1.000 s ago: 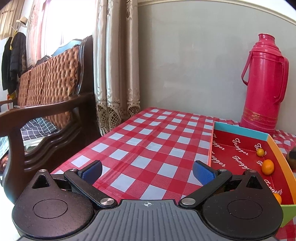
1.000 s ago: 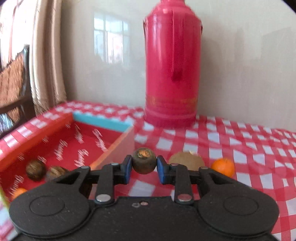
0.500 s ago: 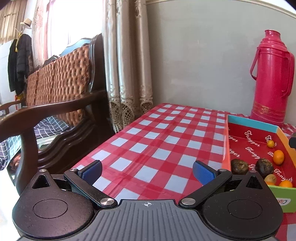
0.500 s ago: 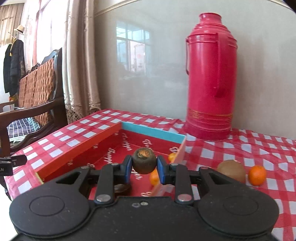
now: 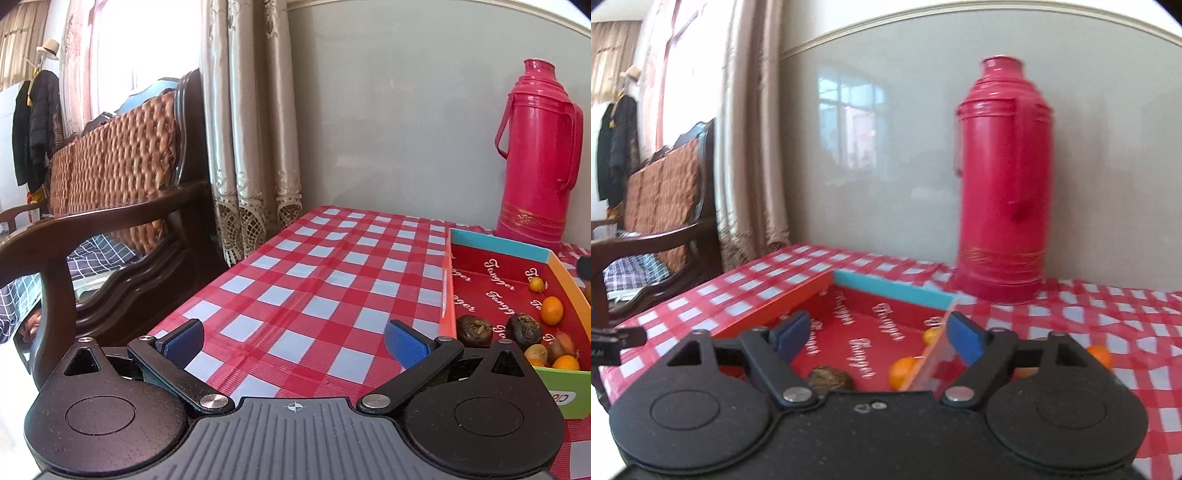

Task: Organize fruits
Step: 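Carry the small brown fruit into the box and open the right gripper, then reach the left gripper to the kiwi and close on it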

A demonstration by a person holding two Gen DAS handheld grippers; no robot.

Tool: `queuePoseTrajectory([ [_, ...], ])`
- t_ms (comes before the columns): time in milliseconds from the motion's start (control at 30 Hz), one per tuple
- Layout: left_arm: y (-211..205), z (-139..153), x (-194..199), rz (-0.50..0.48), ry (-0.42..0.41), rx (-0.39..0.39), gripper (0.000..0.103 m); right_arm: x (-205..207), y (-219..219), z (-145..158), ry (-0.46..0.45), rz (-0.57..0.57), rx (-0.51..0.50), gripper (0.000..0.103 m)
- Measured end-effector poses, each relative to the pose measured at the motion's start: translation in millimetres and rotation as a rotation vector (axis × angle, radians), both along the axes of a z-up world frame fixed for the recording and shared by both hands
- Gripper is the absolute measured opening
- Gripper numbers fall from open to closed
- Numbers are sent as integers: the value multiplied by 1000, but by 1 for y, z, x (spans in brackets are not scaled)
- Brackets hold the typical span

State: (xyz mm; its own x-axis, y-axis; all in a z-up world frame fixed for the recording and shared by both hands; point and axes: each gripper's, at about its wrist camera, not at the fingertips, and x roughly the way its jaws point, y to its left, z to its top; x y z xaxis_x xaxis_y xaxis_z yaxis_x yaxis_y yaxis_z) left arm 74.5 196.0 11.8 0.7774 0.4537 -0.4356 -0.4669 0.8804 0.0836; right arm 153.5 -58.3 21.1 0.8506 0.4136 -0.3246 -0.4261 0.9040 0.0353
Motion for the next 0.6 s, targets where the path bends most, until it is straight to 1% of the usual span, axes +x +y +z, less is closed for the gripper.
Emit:
queuePoseTrajectory([
  [67, -4, 2, 1, -6, -7, 2, 103, 0, -13, 0, -14, -40, 20, 91],
  [133, -9, 4, 2, -13, -11, 0, 103, 1, -29, 1, -30, -98, 45, 97],
  [233, -18, 6, 5, -29, -15, 2, 103, 2, -55, 3, -34, -170, 91, 97],
  [367, -33, 8, 10, -53, -24, 2, 103, 4, -89, 3, -7, -231, 150, 97],
  [467, -45, 10, 14, -73, -27, 3, 103, 3, -110, 1, 13, -268, 176, 97],
  [600, -62, 14, 18, -101, -34, 11, 103, -1, -131, 0, 11, -303, 194, 97],
])
